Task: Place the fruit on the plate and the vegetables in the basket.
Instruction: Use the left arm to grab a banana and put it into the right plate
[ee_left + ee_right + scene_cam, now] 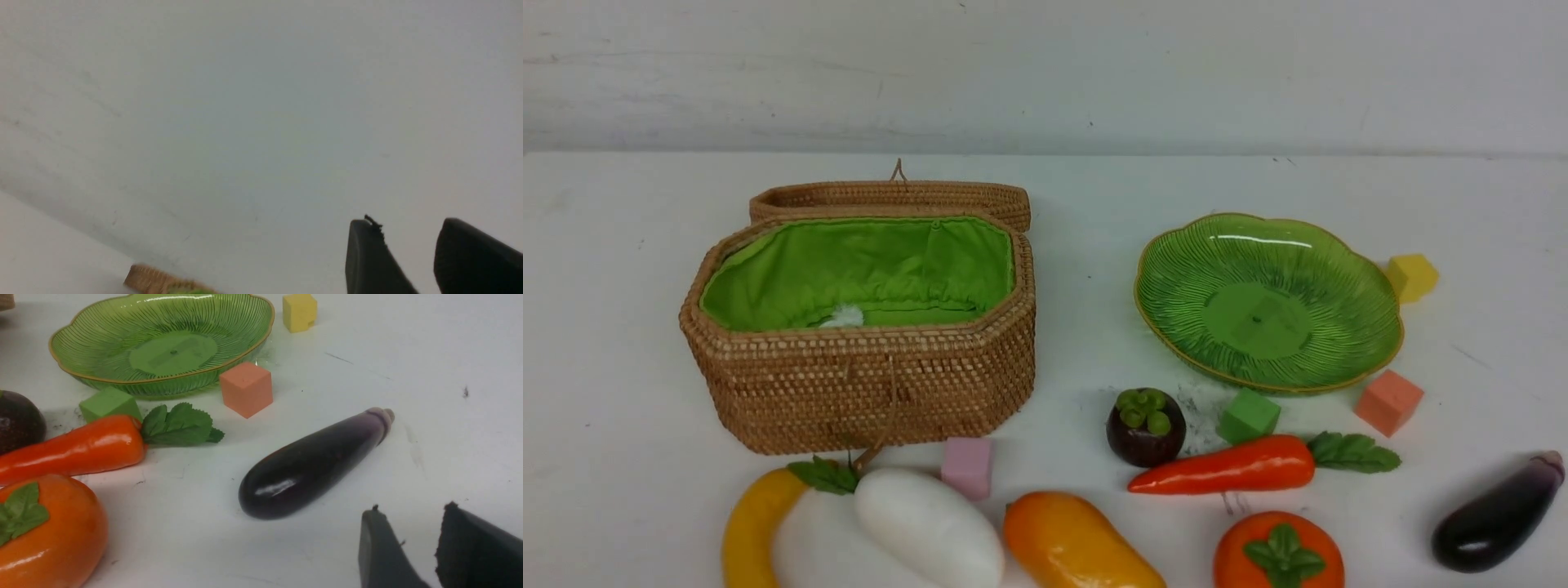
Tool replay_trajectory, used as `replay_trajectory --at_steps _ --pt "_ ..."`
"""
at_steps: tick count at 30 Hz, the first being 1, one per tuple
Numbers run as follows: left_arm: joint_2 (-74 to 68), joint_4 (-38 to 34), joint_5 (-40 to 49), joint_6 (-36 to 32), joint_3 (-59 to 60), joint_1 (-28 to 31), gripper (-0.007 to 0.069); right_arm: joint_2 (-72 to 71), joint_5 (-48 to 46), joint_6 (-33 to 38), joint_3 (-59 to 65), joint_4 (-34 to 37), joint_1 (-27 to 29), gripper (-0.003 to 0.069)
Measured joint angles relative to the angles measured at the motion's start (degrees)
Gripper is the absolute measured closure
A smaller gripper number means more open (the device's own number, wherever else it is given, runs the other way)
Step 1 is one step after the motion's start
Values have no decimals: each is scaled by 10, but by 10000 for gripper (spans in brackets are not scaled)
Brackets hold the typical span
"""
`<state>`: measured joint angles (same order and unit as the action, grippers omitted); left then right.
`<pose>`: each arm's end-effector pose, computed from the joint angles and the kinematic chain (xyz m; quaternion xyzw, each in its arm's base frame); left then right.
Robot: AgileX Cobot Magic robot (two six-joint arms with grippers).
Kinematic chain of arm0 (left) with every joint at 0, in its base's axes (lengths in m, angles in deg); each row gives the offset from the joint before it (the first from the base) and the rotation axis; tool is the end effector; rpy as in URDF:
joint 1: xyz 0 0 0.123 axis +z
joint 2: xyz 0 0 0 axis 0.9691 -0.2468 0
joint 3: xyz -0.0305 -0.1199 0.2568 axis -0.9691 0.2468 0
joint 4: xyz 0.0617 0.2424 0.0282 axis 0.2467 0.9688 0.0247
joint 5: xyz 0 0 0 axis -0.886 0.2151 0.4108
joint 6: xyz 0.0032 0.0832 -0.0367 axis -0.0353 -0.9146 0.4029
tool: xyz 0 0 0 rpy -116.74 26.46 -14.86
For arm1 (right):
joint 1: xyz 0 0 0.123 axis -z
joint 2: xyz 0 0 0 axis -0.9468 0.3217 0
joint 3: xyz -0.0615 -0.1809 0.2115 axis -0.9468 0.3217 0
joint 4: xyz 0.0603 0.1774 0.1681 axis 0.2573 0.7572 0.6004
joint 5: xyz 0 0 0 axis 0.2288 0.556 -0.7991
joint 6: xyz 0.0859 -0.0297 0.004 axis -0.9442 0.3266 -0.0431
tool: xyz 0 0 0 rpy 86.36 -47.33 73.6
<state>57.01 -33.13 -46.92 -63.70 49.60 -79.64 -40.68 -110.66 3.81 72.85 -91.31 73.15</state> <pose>0.0423 0.0017 0.2616 -0.1473 0.4957 -0.2531 0.8176 0.0521 -0.0037 0.1745 0.0445 0.8033 -0.0011 0.5940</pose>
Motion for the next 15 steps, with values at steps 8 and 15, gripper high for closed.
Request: replay_trajectory --at_steps 8,15 --pt "-55 0 99 -64 -229 0 386 0 0 0 0 0 0 416" --pt "-178 0 349 -83 -375 0 386 0 0 0 0 0 0 416"
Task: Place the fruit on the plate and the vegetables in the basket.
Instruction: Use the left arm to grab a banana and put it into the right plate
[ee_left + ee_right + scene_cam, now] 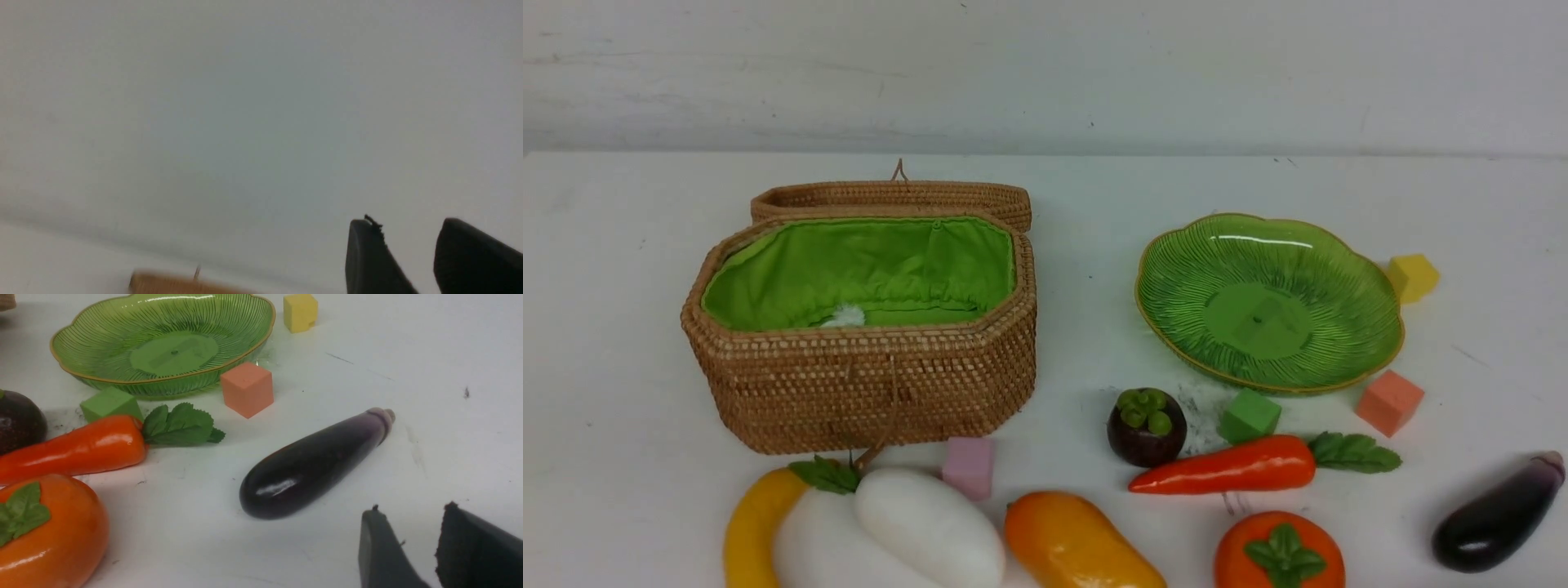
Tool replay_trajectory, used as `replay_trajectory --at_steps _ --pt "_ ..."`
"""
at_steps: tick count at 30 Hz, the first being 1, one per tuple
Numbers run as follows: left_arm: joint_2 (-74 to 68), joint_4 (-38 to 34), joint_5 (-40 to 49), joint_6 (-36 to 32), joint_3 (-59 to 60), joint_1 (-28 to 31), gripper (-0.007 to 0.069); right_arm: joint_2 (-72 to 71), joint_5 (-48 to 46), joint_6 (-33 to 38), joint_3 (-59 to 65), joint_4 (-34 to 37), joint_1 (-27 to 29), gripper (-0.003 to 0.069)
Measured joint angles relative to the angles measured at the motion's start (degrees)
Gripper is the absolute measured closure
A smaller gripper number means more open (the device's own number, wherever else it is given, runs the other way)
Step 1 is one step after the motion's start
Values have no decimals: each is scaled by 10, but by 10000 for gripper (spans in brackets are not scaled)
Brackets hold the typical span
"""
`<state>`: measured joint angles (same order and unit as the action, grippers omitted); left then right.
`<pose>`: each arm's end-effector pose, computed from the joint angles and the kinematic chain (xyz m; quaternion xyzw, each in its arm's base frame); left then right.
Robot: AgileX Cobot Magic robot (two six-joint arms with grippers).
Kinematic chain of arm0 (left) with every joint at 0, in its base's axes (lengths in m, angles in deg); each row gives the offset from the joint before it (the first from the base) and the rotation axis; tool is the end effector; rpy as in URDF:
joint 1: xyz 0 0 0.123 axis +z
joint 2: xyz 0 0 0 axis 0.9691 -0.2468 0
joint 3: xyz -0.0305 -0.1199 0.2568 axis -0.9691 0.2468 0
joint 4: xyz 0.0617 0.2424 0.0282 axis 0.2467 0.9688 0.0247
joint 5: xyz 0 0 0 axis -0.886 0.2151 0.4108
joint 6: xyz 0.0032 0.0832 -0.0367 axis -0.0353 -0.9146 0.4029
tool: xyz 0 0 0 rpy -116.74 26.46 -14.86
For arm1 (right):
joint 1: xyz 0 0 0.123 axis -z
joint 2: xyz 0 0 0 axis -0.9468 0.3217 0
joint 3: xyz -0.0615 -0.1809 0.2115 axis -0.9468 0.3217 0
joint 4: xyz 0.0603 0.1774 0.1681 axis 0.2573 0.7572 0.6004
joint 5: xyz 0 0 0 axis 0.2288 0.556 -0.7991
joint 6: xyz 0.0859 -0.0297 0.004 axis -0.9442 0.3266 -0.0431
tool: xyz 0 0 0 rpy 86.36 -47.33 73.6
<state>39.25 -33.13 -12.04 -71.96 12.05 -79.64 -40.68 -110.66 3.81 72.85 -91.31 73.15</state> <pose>0.0395 -0.0065 0.4035 -0.0929 0.6152 -0.2023 0.7563 0.0521 -0.0037 0.1745 0.0445 0.8033 -0.0011 0.5940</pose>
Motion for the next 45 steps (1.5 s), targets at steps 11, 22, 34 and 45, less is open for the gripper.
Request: replay_trajectory --at_steps 11,22,34,45 --pt "-141 66 282 -11 19 0 386 0 0 0 0 0 0 416" --pt "-366 28 339 127 25 0 372 0 0 0 0 0 0 416" --pt "-594 -3 273 94 -8 -59 94 0 0 0 0 0 0 416" --pt "-746 26 206 99 -16 -89 65 0 0 0 0 0 0 416"
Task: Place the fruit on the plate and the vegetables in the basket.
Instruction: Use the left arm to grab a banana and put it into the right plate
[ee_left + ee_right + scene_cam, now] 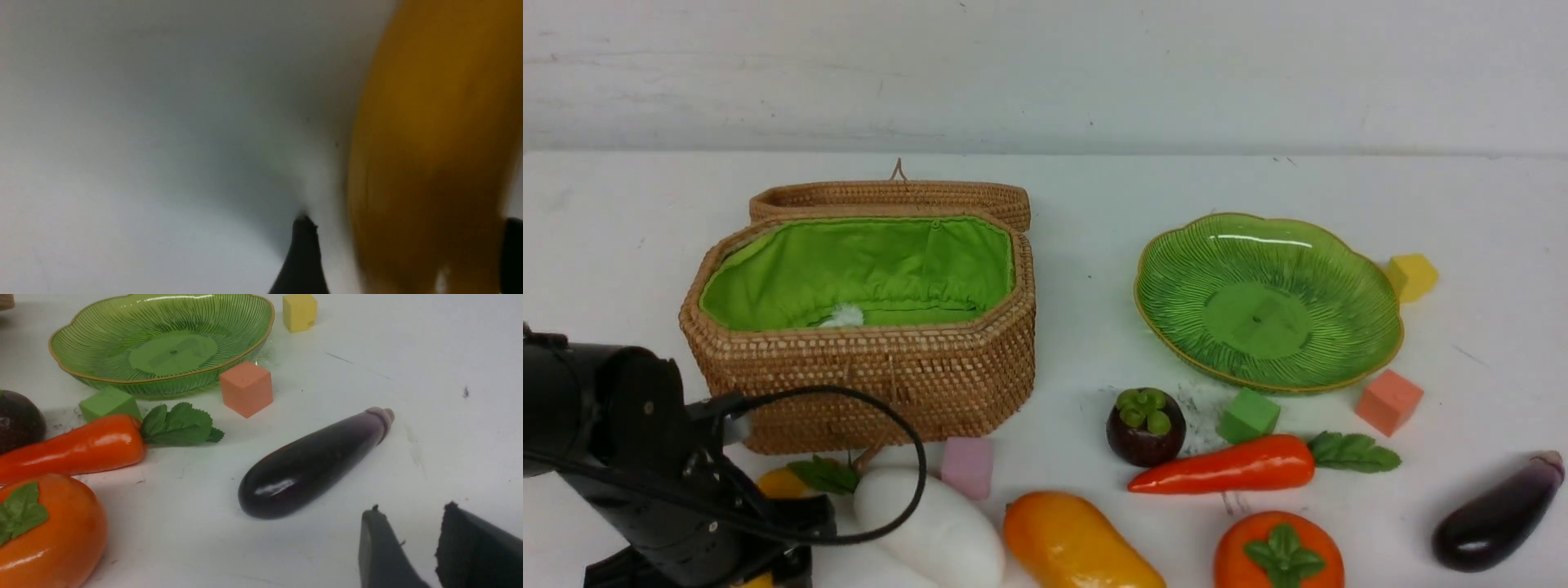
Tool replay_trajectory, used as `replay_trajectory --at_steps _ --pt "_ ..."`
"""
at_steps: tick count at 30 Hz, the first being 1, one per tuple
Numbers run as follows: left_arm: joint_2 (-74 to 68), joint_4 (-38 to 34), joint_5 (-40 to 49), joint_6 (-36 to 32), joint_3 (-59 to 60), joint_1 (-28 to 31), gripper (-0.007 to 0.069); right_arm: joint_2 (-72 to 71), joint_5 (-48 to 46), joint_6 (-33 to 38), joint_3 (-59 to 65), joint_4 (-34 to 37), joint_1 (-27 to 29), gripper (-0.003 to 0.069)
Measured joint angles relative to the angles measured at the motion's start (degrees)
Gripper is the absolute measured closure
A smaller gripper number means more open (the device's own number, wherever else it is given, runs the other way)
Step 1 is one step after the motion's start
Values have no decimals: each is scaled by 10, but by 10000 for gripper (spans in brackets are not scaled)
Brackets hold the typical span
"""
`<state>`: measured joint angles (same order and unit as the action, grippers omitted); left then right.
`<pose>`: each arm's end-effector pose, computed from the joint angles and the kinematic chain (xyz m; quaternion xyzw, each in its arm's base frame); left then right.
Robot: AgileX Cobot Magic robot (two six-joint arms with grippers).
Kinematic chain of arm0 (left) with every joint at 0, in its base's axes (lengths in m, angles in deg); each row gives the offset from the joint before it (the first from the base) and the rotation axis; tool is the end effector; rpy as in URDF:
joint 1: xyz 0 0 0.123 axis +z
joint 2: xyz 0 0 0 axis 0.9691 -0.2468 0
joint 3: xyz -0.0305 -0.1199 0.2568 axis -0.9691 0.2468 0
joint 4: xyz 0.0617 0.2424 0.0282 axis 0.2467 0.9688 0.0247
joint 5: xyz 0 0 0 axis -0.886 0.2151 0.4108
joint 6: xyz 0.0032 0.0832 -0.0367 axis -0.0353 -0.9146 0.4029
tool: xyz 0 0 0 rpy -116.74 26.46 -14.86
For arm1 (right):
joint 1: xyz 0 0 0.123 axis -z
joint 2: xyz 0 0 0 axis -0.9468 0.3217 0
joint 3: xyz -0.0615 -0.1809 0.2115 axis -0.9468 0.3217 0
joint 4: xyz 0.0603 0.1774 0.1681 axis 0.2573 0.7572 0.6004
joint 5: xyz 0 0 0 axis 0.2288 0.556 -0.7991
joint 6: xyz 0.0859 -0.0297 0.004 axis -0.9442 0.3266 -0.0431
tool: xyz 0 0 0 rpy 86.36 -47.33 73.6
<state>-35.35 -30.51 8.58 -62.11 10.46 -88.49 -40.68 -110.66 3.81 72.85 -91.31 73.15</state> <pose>0.2494 -0.0626 0.1548 -0.1505 0.9847 -0.0601 0.0644 0.0521 -0.0037 0.1745 0.0445 0.8033 -0.0011 0.5940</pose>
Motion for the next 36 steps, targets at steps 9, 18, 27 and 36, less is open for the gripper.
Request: replay_trajectory --at_steps 9,18,27,36 --pt "10 14 21 0 0 0 333 0 0 0 0 0 0 416" --pt "113 27 123 0 2 0 323 0 0 0 0 0 0 416" --pt "294 62 156 -11 2 0 323 0 0 0 0 0 0 416" --pt "325 7 149 -145 -33 0 323 0 0 0 0 0 0 416"
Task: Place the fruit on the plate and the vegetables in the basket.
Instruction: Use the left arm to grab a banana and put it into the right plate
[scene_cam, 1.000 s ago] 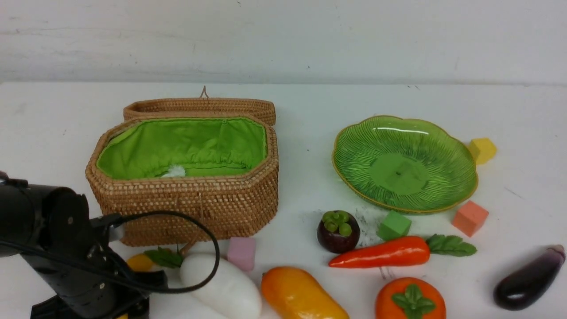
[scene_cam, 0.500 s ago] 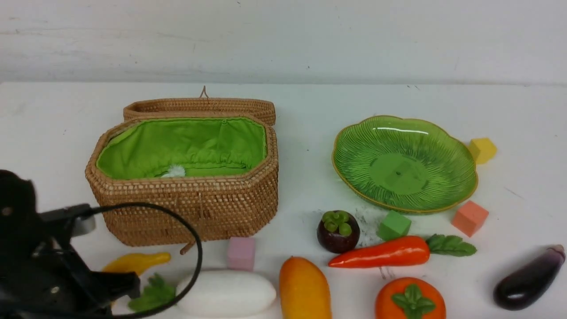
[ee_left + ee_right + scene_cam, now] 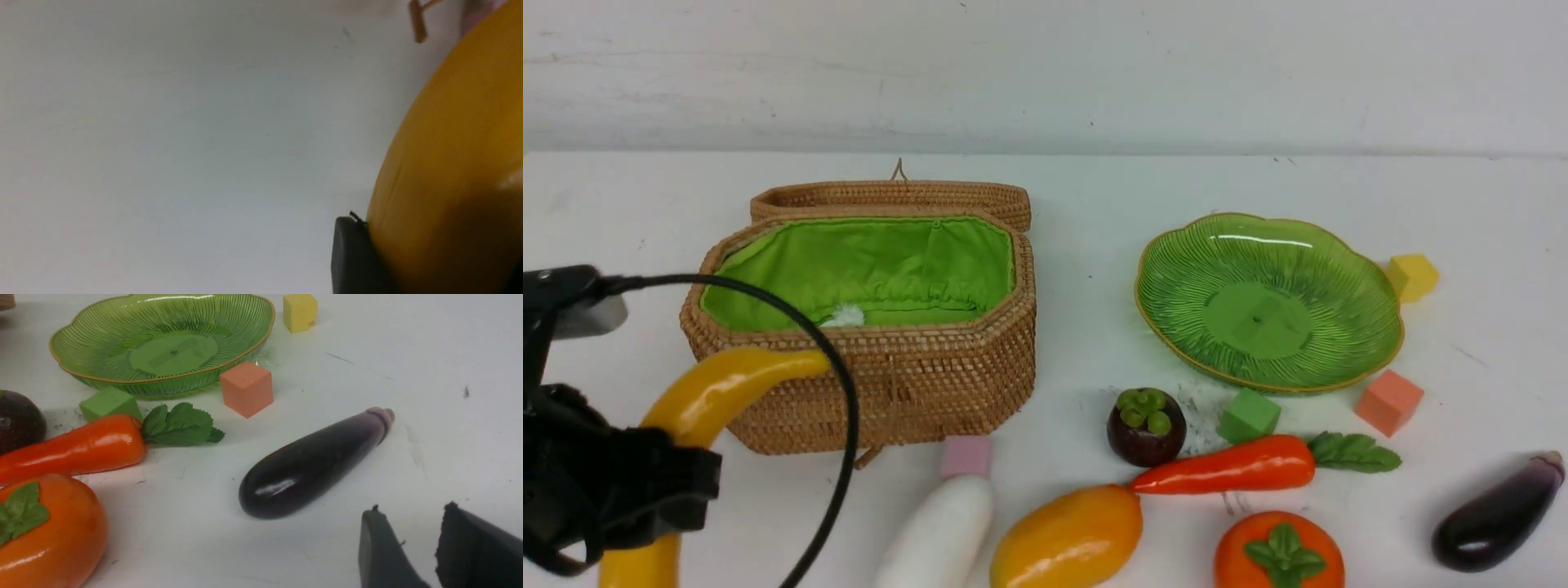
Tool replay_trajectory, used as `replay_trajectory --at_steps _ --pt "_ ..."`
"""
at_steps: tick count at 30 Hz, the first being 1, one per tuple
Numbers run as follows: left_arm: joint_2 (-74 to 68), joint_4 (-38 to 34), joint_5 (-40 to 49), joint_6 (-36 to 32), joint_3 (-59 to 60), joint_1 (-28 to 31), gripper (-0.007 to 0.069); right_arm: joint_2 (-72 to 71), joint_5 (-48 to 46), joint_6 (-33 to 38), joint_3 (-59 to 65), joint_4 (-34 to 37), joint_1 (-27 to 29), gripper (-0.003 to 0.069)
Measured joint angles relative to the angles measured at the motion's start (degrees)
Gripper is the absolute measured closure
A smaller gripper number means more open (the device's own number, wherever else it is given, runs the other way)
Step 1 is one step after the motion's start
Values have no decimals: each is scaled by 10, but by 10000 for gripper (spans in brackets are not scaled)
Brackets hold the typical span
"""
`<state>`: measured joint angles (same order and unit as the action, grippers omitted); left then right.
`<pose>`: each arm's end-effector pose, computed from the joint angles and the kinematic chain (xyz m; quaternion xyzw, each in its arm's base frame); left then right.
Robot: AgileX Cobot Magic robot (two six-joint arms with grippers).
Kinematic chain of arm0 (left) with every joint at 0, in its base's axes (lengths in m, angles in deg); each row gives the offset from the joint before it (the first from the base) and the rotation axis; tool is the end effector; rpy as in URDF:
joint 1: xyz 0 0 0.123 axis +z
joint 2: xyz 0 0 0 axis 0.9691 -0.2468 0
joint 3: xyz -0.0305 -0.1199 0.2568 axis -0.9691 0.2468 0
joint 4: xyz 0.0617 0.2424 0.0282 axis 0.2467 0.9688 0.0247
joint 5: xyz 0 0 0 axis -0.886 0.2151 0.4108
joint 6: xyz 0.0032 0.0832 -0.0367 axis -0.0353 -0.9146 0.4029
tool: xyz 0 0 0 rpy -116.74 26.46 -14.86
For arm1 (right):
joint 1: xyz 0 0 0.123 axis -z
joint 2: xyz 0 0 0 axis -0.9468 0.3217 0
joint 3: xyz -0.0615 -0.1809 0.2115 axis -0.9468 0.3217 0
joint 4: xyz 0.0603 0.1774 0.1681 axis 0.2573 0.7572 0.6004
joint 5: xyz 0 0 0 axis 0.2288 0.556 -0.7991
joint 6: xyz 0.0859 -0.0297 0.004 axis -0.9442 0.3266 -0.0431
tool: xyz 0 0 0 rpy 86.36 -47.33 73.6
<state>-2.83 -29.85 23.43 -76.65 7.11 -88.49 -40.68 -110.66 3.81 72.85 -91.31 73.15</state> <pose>0.1801 -0.0479 0.2919 -0.0037 0.9643 -0.0972 0.2461 0.0521 -0.0037 0.1745 0.0445 0.8033 -0.0011 0.5940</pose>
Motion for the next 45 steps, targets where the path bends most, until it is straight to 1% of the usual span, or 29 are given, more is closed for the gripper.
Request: replay_trajectory --at_steps 4,10,13,17,20,22,23,25,27,28,29,30,31,34,37,43,45 --pt "-36 -60 14 -87 -46 0 323 0 0 0 0 0 0 416" --pt "-115 -100 58 -133 -145 0 323 0 0 0 0 0 0 416" --pt "-162 -109 91 -166 -217 -14 323 0 0 0 0 0 0 416" --pt "-238 -76 120 -177 -340 -81 323 0 0 0 0 0 0 416" --pt "-327 -1 126 -179 -458 -148 323 0 0 0 0 0 0 416" --pt "-382 33 130 -181 -522 -173 323 0 0 0 0 0 0 416" --pt "-424 56 136 -182 -572 -188 323 0 0 0 0 0 0 416" --pt "-487 68 146 -182 -653 -204 323 0 0 0 0 0 0 416" --pt "-532 66 153 -182 -701 -208 323 0 0 0 0 0 0 416" --pt "-576 48 156 -182 -758 -211 323 0 0 0 0 0 0 416" --pt "-599 34 156 -182 -789 -211 323 0 0 0 0 0 0 416" --pt "-604 31 156 -182 -795 -211 323 0 0 0 0 0 0 416" --pt "-626 14 151 -182 -830 -211 323 0 0 0 0 0 0 416" --pt "-663 -25 115 -182 -870 -211 323 0 0 0 0 0 0 416" --pt "-683 -61 65 -194 -874 -211 323 0 0 0 0 0 0 416" --pt "-731 -134 -75 -238 -874 -215 323 0 0 0 0 0 0 416" --pt "-743 -142 -111 -255 -874 -221 323 0 0 0 0 0 0 416"
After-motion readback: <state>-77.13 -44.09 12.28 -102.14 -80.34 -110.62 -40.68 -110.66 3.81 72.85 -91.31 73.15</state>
